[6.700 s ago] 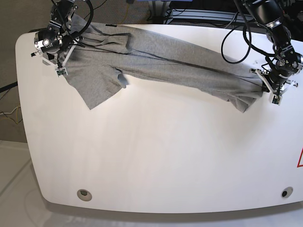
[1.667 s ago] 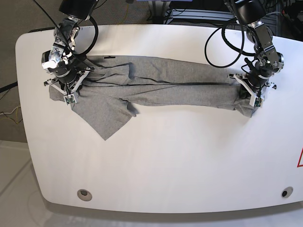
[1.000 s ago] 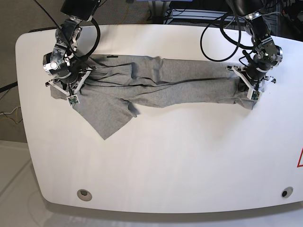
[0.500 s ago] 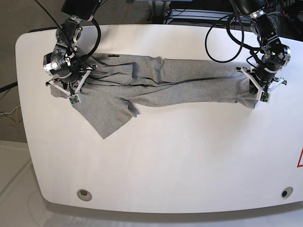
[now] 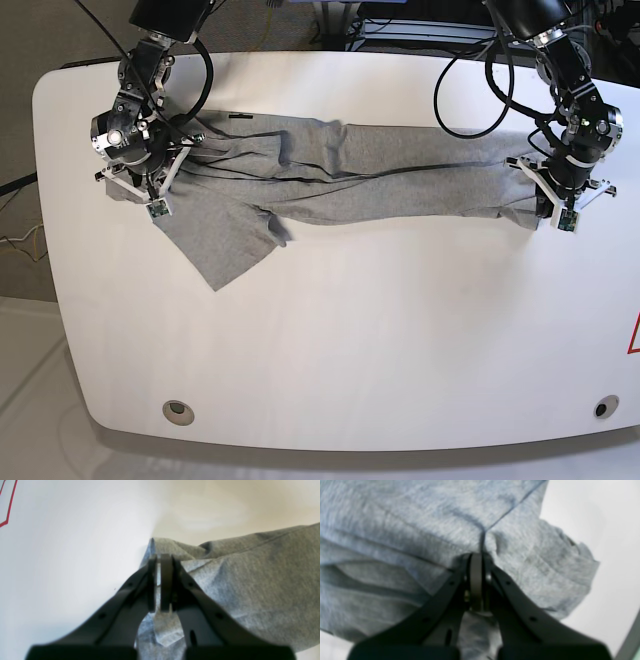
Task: Fold the T-shirt properly
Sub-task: 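Open the right gripper and move it along the shirt's sleeve end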
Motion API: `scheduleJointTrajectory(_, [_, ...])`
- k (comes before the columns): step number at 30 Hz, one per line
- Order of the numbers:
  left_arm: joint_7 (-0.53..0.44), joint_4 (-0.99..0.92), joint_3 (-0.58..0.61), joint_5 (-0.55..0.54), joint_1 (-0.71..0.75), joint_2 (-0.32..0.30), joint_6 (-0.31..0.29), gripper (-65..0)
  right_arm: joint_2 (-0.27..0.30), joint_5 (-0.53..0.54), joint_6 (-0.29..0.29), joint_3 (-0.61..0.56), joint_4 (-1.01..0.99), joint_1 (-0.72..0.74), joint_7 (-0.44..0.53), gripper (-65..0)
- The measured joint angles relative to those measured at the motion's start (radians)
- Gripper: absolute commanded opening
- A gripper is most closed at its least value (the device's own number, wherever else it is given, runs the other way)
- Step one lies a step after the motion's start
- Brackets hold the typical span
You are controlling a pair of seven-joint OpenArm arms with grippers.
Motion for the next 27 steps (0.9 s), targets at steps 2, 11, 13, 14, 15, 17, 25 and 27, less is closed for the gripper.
scheduleJointTrajectory(2, [-0.002,0.010,0.000,0.000,-0.003,0.000,0.001,-61.5,-0.002,-0.005,0.004,0.000,0.022,0.000,-0.029,-58.2])
scheduleJointTrajectory(11, [-0.008,0.027,-0.008,-0.003,-0.005,0.000,-0.002,-31.3,0.000,-0.008,0.004,-0.002,0.138,-0.002,-0.045,-25.6])
scheduleJointTrajectory(13, [-0.008,0.027,-0.024,-0.003,-0.005,0.002,-0.004,-26.6,0.000,-0.007,0.004,-0.002,0.148,-0.005,-0.045,-24.2])
scheduleJointTrajectory(14, [-0.009,0.027,-0.033,-0.003,-0.006,0.001,-0.002,-26.1,0.000,-0.007,0.004,-0.002,0.152,-0.006,-0.046,-24.4])
scheduleJointTrajectory(15, [-0.008,0.027,-0.039,-0.002,-0.006,0.001,-0.002,-25.9,0.000,-0.007,0.004,-0.002,0.154,-0.006,-0.046,-25.3])
scheduleJointTrajectory(17, [-0.008,0.027,-0.051,-0.002,-0.005,-0.001,-0.001,-26.2,0.000,-0.008,0.004,-0.002,0.156,-0.008,-0.046,-25.9])
scheduleJointTrajectory(25, [-0.007,0.027,-0.047,-0.004,-0.005,-0.013,-0.005,-26.2,0.000,-0.007,0.004,-0.002,0.159,-0.005,-0.047,-26.3])
scheduleJointTrajectory(27, [-0.008,0.027,-0.048,-0.003,-0.006,-0.020,-0.005,-26.2,0.000,-0.010,0.004,-0.001,0.170,-0.005,-0.047,-26.3])
